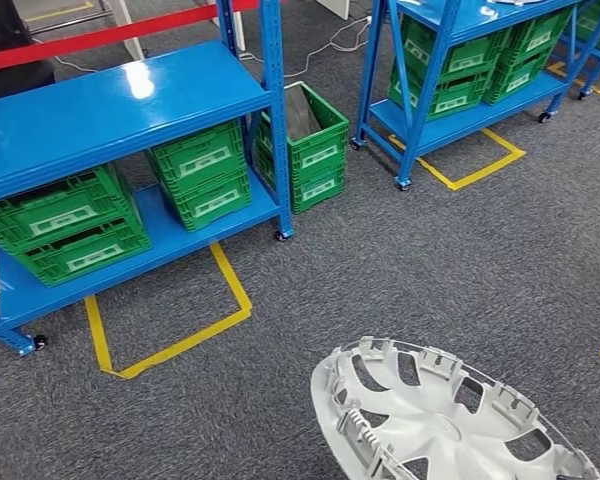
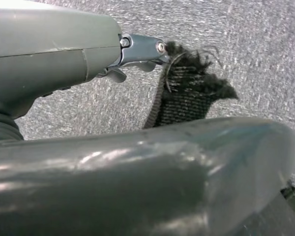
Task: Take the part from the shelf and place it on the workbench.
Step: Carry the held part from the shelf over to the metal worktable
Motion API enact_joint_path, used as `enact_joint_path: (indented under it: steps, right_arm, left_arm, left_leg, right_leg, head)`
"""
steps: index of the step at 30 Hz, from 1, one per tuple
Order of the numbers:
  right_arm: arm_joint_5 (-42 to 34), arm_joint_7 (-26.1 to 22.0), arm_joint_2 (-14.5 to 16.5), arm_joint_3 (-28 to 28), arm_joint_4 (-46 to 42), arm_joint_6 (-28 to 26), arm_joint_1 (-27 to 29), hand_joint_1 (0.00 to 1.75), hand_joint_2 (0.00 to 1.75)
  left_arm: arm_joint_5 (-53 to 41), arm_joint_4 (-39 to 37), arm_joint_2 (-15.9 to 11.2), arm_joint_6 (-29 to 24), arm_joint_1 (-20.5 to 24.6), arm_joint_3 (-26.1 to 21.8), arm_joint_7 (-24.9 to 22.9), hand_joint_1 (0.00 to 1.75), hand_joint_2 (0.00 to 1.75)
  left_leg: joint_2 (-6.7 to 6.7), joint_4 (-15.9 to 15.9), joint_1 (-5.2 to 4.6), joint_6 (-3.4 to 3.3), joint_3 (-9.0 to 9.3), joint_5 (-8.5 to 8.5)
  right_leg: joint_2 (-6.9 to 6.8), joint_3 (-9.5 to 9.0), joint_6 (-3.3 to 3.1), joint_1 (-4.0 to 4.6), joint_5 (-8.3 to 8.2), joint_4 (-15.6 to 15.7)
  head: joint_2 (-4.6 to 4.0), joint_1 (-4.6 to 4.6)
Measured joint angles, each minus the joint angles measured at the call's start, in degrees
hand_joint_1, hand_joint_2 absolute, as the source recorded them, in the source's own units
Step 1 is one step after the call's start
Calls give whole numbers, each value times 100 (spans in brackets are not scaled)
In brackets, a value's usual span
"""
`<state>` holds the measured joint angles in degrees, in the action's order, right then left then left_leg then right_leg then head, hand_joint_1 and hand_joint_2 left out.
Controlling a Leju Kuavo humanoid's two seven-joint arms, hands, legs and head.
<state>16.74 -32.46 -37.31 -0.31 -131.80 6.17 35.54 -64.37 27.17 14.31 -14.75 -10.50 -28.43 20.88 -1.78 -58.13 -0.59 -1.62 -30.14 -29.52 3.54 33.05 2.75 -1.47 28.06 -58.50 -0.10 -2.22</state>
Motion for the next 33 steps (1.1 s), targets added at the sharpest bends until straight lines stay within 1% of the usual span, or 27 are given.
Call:
enact_joint_path:
  steps: [1, 2, 3, 5, 6, 7, 8, 9, 10, 11, 12, 13, 15, 16, 17, 18, 20, 21, 22, 23, 25, 26, 27, 30, 31, 32, 33]
  right_arm:
    - [18, -3, 0, -1, -12, -19, 33, 175, 175]
    - [37, -6, 0, 0, -22, -37, 52, 175, 175]
    - [52, -9, 2, 5, -28, -57, 65, 175, 175]
    - [87, -12, 6, 29, -31, -106, 77, 175, 175]
    - [112, -9, 8, 49, -31, -133, 87, 175, 175]
    - [140, -1, 9, 69, -31, -169, 97, 175, 175]
    - [166, 9, 9, 90, -31, -208, 106, 175, 175]
    - [188, 20, 9, 113, -32, -255, 116, 175, 175]
    - [204, 30, 9, 133, -33, -299, 122, 175, 175]
    - [215, 38, 9, 150, -37, -333, 133, 175, 175]
    - [225, 45, 9, 168, -44, -370, 144, 175, 175]
    - [233, 58, 9, 184, -51, -405, 155, 175, 175]
    - [244, 90, 9, 217, -67, -500, 192, 175, 175]
    - [247, 110, 9, 232, -77, -552, 213, 175, 175]
    - [249, 129, 8, 246, -88, -602, 232, 175, 175]
    - [251, 147, 6, 259, -99, -647, 247, 175, 175]
    - [253, 171, 1, 288, -107, -706, 258, 175, 175]
    - [254, 178, -2, 302, -107, -721, 262, 175, 175]
    - [255, 182, -2, 315, -107, -729, 264, 175, 175]
    - [256, 184, -2, 328, -107, -732, 265, 175, 175]
    - [255, 186, -3, 350, -108, -733, 264, 175, 175]
    - [255, 186, -4, 356, -109, -733, 264, 175, 175]
    - [254, 186, -4, 359, -109, -733, 264, 175, 175]
    - [253, 186, -6, 361, -109, -734, 264, 175, 175]
    - [247, 188, -14, 369, -109, -743, 260, 175, 175]
    - [241, 192, -26, 387, -109, -758, 256, 175, 175]
    - [235, 195, -37, 410, -108, -775, 252, 175, 175]
  left_arm:
    - [-8, 0, 3, 3, -2, -10, 3, 0, 0]
    - [-14, 0, 8, 9, -2, -18, 7, 0, 0]
    - [-19, 0, 14, 16, -4, -24, 9, 0, 0]
    - [-26, 0, 22, 37, -16, -41, 16, 0, 0]
    - [-34, 2, 25, 56, -23, -54, 19, 0, 0]
    - [-46, 5, 25, 80, -27, -70, 22, 0, 0]
    - [-60, 11, 29, 105, -29, -87, 24, 0, 0]
    - [-76, 21, 34, 131, -29, -103, 27, 0, 0]
    - [-92, 36, 39, 148, -30, -120, 31, 0, 0]
    - [-107, 50, 46, 160, -31, -134, 35, 0, 0]
    - [-122, 69, 51, 173, -34, -150, 44, 0, 0]
    - [-142, 87, 54, 190, -38, -167, 54, 0, 0]
    - [-188, 132, 66, 229, -50, -204, 75, 0, 0]
    - [-216, 155, 75, 252, -55, -228, 82, 0, 0]
    - [-240, 180, 86, 274, -61, -253, 86, 0, 0]
    - [-262, 201, 96, 297, -66, -280, 90, 0, 0]
    - [-293, 231, 111, 331, -84, -329, 91, 0, 0]
    - [-303, 244, 116, 339, -94, -350, 91, 0, 0]
    - [-308, 257, 120, 341, -103, -369, 91, 0, 0]
    - [-311, 270, 123, 343, -110, -384, 91, 0, 0]
    - [-315, 294, 127, 344, -116, -405, 91, 0, 0]
    - [-317, 301, 127, 345, -118, -409, 91, 0, 0]
    - [-317, 304, 127, 345, -119, -411, 91, 0, 0]
    - [-318, 306, 128, 346, -120, -415, 92, 0, 0]
    - [-335, 315, 132, 355, -120, -431, 96, 0, 0]
    - [-366, 334, 139, 369, -121, -463, 104, 0, 0]
    - [-398, 357, 147, 383, -120, -497, 112, 0, 0]
  left_leg:
    - [41, 35, 10, -33, 10, 24]
    - [87, 70, 22, -68, 17, 47]
    - [135, 89, 28, -90, 21, 61]
    - [223, 90, 17, -109, 6, 64]
    - [269, 89, 9, -110, 1, 62]
    - [313, 88, 4, -109, -1, 59]
    - [348, 87, 2, -104, 2, 55]
    - [378, 83, 1, -93, 14, 47]
    - [402, 76, -9, -74, 26, 35]
    - [420, 65, -22, -49, 36, 19]
    - [437, 56, -37, -24, 46, 6]
    - [453, 50, -48, -2, 52, -2]
    - [476, 39, -43, 45, 61, -21]
    - [446, -23, -33, 76, 42, -83]
    - [395, -181, -22, 109, -19, -206]
    - [331, -469, -10, 138, -136, -389]
    - [251, -1264, 6, 168, -476, -775]
    - [242, -1564, 9, 173, -614, -863]
    - [239, -1667, 11, 172, -671, -833]
    - [233, -1535, 14, 165, -626, -683]
    - [183, -871, 22, 137, -358, -240]
    - [159, -610, 25, 126, -249, -88]
    - [139, -469, 27, 120, -191, -12]
    - [102, -363, 29, 112, -150, 31]
    - [63, -256, 29, 103, -112, 35]
    - [49, -132, 35, 65, -74, 50]
    - [49, -20, 40, 23, -39, 61]
  right_leg:
    - [-36, 43, 24, 1, 51, -61]
    - [-96, 128, 42, 6, 161, -223]
    - [-175, 262, 56, 8, 326, -500]
    - [-279, 597, 91, 8, 674, -1243]
    - [-300, 702, 105, 5, 747, -1494]
    - [-314, 707, 115, 2, 713, -1540]
    - [-334, 587, 118, 1, 576, -1341]
    - [-380, 366, 119, -1, 386, -949]
    - [-456, 132, 113, 8, 254, -526]
    - [-505, -50, 84, 16, 162, -188]
    - [-541, -162, 49, 25, 131, 16]
    - [-541, -183, 8, 39, 149, 74]
    - [-486, -185, -73, 39, 129, 82]
    - [-466, -193, -111, 34, 115, 89]
    - [-447, -207, -145, 26, 100, 99]
    - [-426, -221, -172, 18, 86, 107]
    - [-370, -212, -190, 23, 81, 103]
    - [-334, -211, -192, 24, 82, 101]
    - [-295, -214, -193, 25, 83, 100]
    - [-252, -221, -192, 25, 86, 99]
    - [-176, -240, -187, 25, 93, 97]
    - [-154, -246, -184, 25, 95, 96]
    - [-144, -250, -183, 25, 96, 96]
    - [-136, -249, -180, 24, 98, 96]
    - [-109, -228, -157, 26, 96, 85]
    - [-73, -191, -112, 23, 94, 79]
    - [-81, -141, -64, 22, 116, 44]
  head:
    - [0, 8]
    - [-1, 20]
    - [-1, 31]
    - [-1, 40]
    - [-1, 39]
    - [-1, 38]
    - [-1, 39]
    - [-1, 39]
    - [-1, 42]
    - [-1, 39]
    - [-1, 37]
    - [-1, 34]
    - [-1, 31]
    - [-1, 29]
    - [-1, 25]
    - [-1, 21]
    - [-1, 17]
    - [-1, 18]
    - [-1, 18]
    - [-1, 18]
    - [-1, 17]
    - [-1, 17]
    - [-1, 16]
    - [-1, 17]
    - [-1, 17]
    - [0, 18]
    - [0, 24]
